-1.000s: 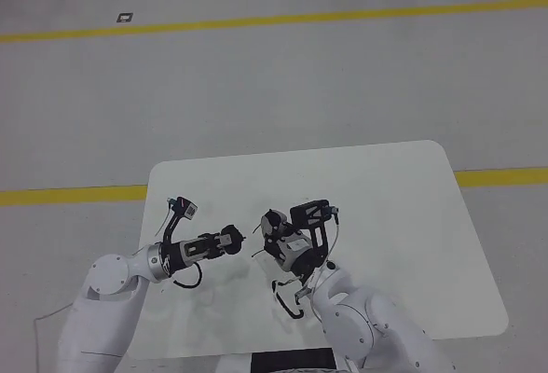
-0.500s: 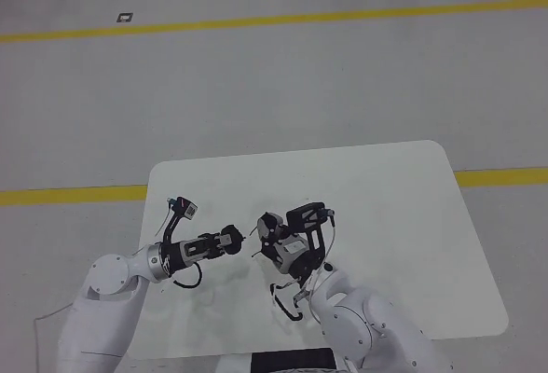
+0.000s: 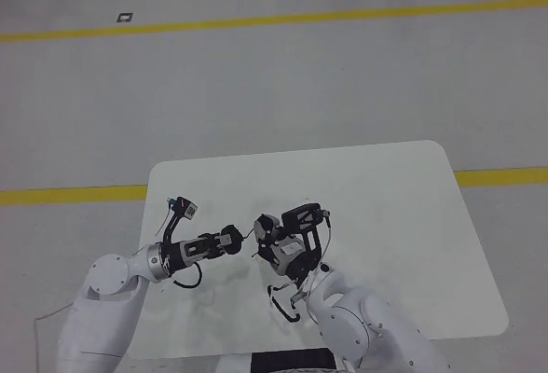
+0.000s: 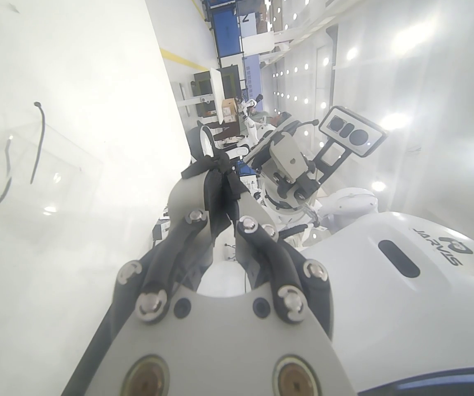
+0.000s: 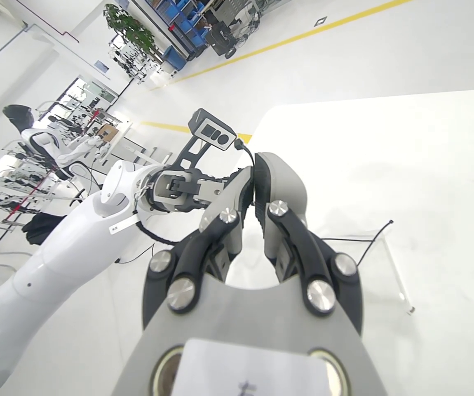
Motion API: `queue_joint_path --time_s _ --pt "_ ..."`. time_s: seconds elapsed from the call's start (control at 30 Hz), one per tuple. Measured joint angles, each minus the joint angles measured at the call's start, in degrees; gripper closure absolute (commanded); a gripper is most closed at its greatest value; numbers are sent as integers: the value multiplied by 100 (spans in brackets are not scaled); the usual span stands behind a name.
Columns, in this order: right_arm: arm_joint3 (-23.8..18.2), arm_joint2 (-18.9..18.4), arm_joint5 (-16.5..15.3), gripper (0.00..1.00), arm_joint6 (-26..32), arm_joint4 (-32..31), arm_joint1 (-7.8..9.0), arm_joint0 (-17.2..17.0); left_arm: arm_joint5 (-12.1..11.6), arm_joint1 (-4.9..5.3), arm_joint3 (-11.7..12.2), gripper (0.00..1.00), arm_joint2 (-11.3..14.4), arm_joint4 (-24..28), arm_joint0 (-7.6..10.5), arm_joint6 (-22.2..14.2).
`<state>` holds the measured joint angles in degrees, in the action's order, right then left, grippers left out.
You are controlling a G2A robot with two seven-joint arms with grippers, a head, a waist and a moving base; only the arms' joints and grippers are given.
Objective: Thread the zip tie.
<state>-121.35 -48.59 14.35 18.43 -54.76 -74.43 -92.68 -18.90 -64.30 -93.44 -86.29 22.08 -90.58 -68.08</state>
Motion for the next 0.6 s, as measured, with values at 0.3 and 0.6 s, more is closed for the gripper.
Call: queue_joint_path --time_s 0.3,0.6 --pt "3 -3 -3 100 20 -22 -13 1 0 0 0 100 0 0 0 0" --pt "-21 0 -21 100 3 -48 -24 -15 0 0 0 100 0 0 0 0"
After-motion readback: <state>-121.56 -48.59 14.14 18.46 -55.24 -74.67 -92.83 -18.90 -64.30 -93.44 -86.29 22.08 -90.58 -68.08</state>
